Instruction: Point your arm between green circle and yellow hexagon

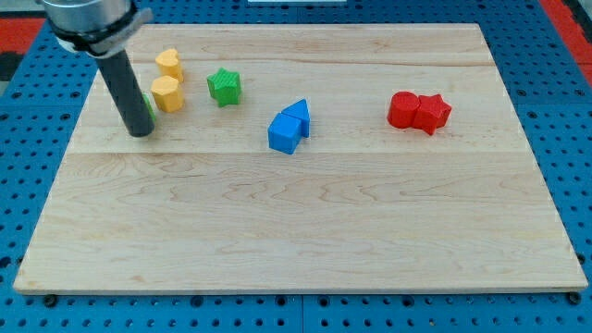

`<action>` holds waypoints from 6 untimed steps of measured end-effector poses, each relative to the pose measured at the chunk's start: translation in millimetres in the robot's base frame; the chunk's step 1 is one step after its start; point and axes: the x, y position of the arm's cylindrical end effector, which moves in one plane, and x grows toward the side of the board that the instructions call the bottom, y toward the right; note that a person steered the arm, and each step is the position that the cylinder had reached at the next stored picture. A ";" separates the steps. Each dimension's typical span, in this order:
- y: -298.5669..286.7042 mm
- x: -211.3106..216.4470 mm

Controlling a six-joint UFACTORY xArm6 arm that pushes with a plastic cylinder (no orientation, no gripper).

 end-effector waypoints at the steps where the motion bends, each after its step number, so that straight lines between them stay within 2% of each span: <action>1: 12.1 2.6; 2: 27.9 7.6; 3: 27.8 -16.9; 5: -8.1 -68.6; 6: -8.1 -51.9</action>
